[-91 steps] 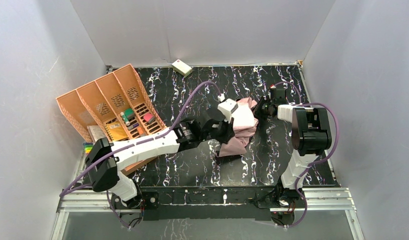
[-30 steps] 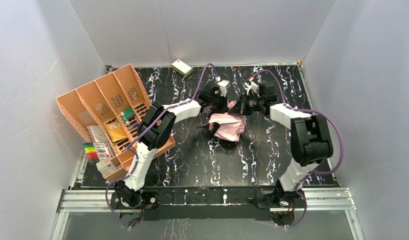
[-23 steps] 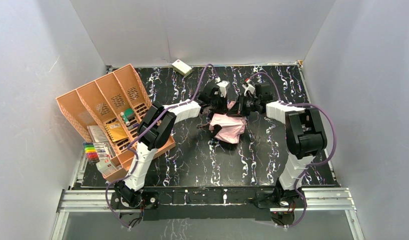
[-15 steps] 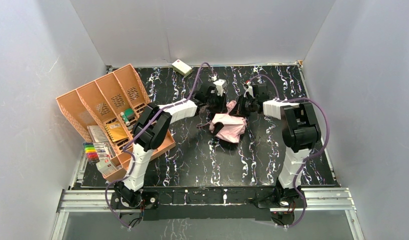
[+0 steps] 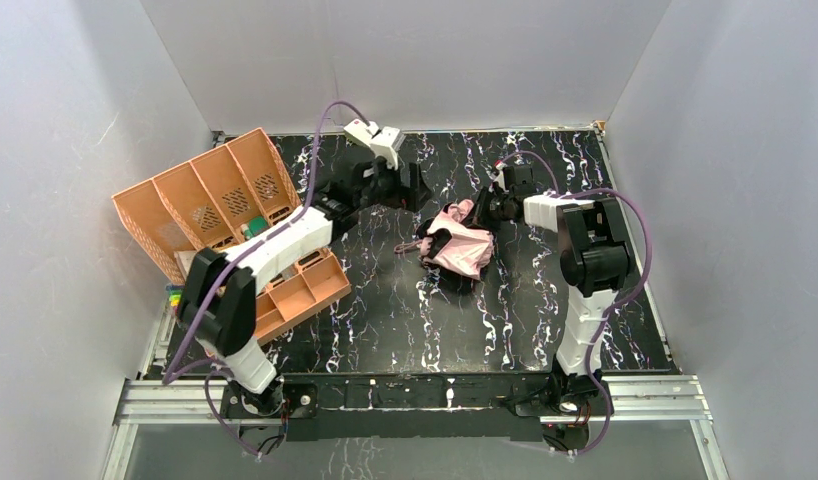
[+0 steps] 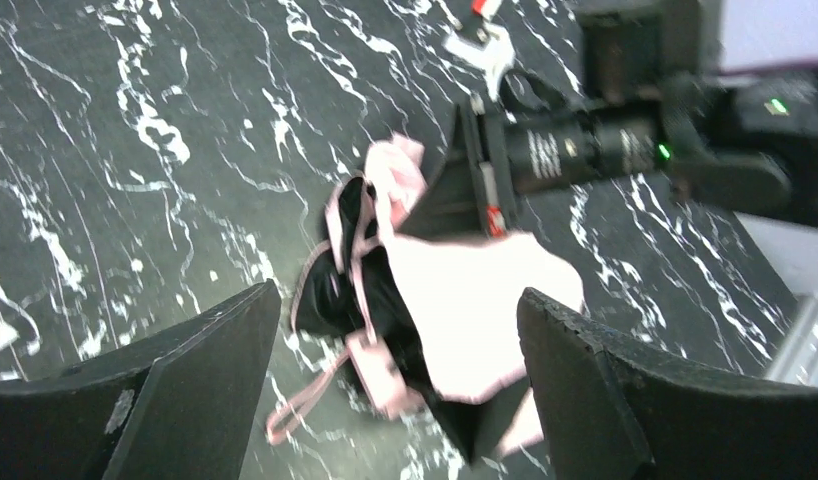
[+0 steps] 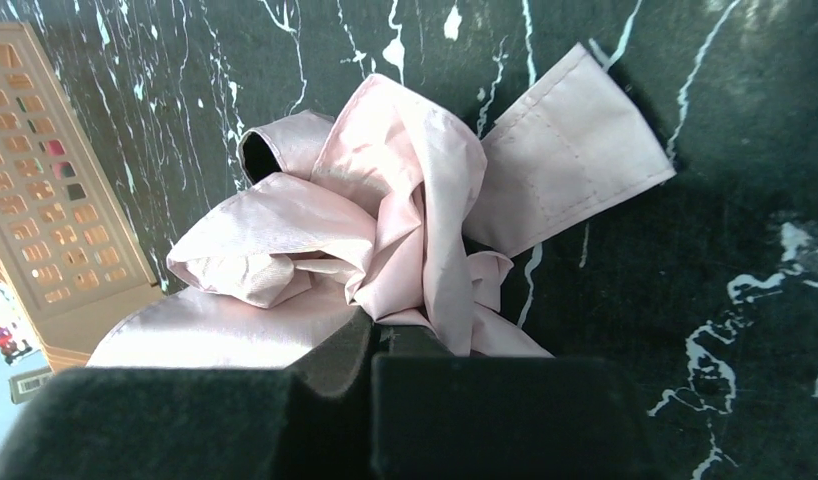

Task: Put away the umbrella

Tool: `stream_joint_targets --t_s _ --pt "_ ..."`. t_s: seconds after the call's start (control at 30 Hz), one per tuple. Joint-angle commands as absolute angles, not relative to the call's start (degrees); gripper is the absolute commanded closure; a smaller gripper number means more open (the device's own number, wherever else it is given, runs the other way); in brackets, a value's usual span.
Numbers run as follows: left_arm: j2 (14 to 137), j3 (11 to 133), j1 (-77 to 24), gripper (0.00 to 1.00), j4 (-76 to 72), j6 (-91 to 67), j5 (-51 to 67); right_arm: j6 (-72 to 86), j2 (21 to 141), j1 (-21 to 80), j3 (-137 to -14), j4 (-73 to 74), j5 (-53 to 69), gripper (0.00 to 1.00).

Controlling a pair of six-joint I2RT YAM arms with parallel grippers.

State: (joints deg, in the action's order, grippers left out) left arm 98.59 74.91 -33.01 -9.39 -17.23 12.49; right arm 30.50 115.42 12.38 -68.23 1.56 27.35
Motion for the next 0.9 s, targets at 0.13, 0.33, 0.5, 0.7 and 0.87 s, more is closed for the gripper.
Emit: stream_joint_targets --t_s 0.13,0.33,0.5,0.7,0.87 --pt "78.9 51.2 -38.62 0.08 -14.88 -18.48 9.21 28.84 120.3 10.44 -69.05 7.25 18.14 1.0" --pt "78.92 47.89 -50.62 0.05 -12.78 -16.34 -2.65 28.92 120.52 10.53 -69.43 7.28 19.05 1.0" --pt "82.79 49.21 -51.63 0.04 -15.51 -15.65 -6.89 28.9 120.05 10.47 -69.01 7.29 19.13 1.0" --pt "88.74 54.61 -51.66 0.04 -16.25 -12.01 -8.75 28.65 120.01 10.5 -68.85 7.21 19.42 1.0" --pt "91.24 56.94 -51.6 0.1 -16.22 -10.56 -11.55 28.59 119.96 10.53 -68.73 7.03 19.64 1.0"
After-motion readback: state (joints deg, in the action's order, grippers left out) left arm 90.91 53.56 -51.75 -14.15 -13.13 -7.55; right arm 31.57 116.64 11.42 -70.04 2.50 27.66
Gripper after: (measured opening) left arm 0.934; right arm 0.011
